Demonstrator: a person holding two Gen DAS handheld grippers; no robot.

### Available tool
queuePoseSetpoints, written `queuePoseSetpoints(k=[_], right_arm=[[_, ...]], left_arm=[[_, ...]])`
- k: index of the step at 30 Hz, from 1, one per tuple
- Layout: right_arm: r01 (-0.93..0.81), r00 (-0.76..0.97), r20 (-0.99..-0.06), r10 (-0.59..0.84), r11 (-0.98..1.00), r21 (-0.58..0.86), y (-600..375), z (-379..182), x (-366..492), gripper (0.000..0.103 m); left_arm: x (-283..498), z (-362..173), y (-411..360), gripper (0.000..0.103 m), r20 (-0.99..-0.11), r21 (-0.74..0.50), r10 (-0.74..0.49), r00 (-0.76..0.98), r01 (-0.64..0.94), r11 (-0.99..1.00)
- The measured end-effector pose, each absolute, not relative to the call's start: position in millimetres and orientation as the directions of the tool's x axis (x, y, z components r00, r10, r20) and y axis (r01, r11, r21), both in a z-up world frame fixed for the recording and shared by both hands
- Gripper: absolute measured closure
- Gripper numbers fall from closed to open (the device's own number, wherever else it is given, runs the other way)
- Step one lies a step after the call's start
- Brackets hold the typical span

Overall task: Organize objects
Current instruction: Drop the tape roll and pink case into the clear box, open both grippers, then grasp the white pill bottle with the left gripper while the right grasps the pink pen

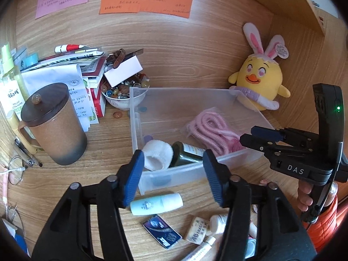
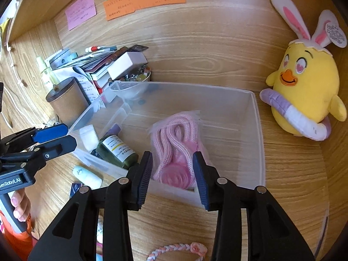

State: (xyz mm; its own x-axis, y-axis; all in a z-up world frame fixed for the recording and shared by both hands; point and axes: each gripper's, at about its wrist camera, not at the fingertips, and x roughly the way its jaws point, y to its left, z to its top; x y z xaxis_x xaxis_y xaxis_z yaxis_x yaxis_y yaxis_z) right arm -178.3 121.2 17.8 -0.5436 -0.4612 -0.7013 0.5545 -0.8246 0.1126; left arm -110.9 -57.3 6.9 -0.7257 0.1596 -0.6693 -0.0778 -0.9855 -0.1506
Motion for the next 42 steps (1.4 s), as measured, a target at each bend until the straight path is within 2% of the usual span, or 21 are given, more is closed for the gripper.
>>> queuePoseSetpoints(k=[7, 15, 19, 24, 32, 36, 39, 42], right_arm=[[0.528, -0.594, -0.670, -0.446, -0.844, 0.093, 146, 24, -153, 0.049], [0.480, -0.591, -0.676, -0.440, -0.866, 0.144, 182, 16, -123, 0.045], [0.446, -0.573, -0.711, -0.408, -0.883, 0.147, 189, -3, -109, 0.037], [0.421, -0.521, -0.747, -0.412, -0.886, 0.195, 191, -26, -98, 0.036], [0.397, -0.516, -0.774, -0.368, -0.903, 0.164, 193, -44, -85, 0.032], [0.425, -0.534, -0.767, -0.355, -0.897, 0.120, 196, -45, -79, 0.032], [0.429, -0.548, -0.768, -0.332, -0.900, 0.083, 201, -46, -79, 0.033], [0.434, -0.560, -0.766, -0.317, -0.899, 0.055, 205, -46, -78, 0.043]], left_arm=[[-92, 2, -43, 0.035, -0.684, -0.138, 0.177, -0.708, -0.113, -0.984], [-71, -16, -18, 0.025, -0.718, -0.141, 0.223, -0.659, -0.176, -0.974], [-64, -28, -3, 0.024, -0.739, -0.132, 0.237, -0.631, -0.209, -0.969], [-64, -42, 9, 0.024, -0.765, -0.136, 0.251, -0.593, -0.232, -0.963], [-64, -55, 17, 0.024, -0.788, -0.150, 0.277, -0.550, -0.265, -0.953], [-65, -59, 19, 0.031, -0.790, -0.160, 0.287, -0.542, -0.270, -0.950], [-66, -59, 21, 0.041, -0.787, -0.157, 0.287, -0.547, -0.273, -0.949], [-67, -60, 23, 0.047, -0.782, -0.146, 0.287, -0.554, -0.285, -0.947]])
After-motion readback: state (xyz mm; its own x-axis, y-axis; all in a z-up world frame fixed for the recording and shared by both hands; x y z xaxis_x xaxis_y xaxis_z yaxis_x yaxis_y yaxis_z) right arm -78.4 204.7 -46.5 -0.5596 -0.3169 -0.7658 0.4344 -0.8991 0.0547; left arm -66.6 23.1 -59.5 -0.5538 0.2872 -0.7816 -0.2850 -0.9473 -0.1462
